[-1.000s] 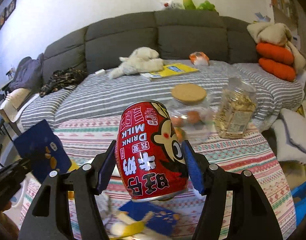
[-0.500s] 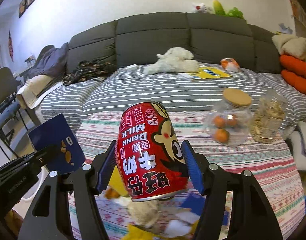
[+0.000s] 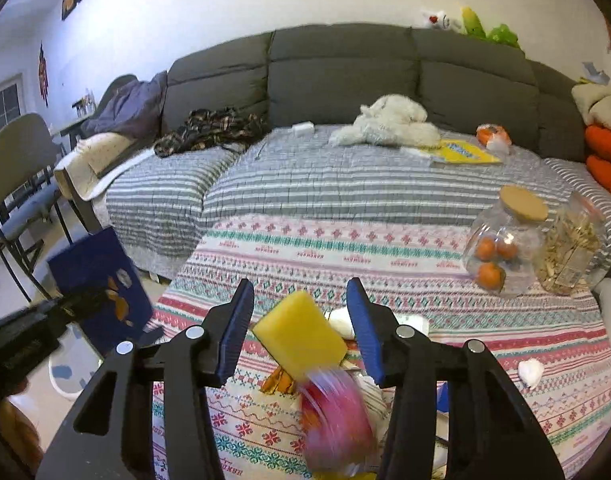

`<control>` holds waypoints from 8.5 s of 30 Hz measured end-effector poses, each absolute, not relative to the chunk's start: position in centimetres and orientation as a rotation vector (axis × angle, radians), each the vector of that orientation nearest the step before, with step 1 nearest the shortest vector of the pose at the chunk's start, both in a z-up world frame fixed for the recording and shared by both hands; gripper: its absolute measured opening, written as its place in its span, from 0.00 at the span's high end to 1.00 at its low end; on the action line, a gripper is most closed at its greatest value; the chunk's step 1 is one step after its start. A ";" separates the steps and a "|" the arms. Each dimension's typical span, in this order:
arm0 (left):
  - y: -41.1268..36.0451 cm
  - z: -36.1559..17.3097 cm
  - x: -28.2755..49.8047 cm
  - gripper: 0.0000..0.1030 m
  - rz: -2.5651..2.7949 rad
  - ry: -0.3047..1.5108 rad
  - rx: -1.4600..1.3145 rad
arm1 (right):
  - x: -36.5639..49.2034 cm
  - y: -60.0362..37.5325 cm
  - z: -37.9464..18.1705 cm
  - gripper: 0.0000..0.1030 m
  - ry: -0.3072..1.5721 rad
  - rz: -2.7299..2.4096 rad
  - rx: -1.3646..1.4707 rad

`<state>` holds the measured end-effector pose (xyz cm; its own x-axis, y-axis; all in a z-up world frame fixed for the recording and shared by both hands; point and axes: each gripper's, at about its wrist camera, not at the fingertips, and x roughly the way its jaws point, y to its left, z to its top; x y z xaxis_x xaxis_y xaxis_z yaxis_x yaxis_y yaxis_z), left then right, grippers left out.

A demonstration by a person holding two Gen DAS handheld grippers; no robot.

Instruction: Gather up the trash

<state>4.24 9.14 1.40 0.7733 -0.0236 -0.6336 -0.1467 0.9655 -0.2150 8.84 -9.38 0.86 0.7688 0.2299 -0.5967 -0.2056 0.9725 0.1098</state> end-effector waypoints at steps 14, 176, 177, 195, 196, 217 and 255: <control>12.3 1.5 3.8 0.92 0.067 0.719 -0.254 | 10.0 -15.2 -4.2 0.28 1.097 0.251 -0.061; 3.3 -0.3 6.0 0.07 0.233 0.725 -0.060 | 7.0 -16.0 -1.1 0.07 0.681 -0.086 0.004; 2.9 -0.4 6.0 0.07 0.224 0.731 -0.057 | 7.0 -16.7 -1.2 0.07 0.687 -0.092 0.001; -2.1 -3.6 10.8 0.07 0.141 0.847 -0.027 | 6.6 -24.1 -4.3 0.07 0.841 -0.130 -0.047; -2.4 -3.8 11.6 0.07 0.142 0.848 -0.004 | 6.6 -24.2 -4.6 0.07 0.852 -0.122 -0.062; -4.3 -8.3 17.7 0.72 0.064 0.998 -0.171 | 8.6 -23.4 -10.1 0.07 1.073 0.270 -0.120; -4.7 -3.0 12.6 0.72 -0.117 0.846 -0.171 | 13.2 -28.7 -11.3 0.42 1.154 0.111 0.039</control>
<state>12.64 -4.65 -2.95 0.6579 -0.1708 -0.7335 0.0349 0.9798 -0.1968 13.23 -28.68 -11.27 0.4004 0.1077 -0.9100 -0.0676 0.9938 0.0878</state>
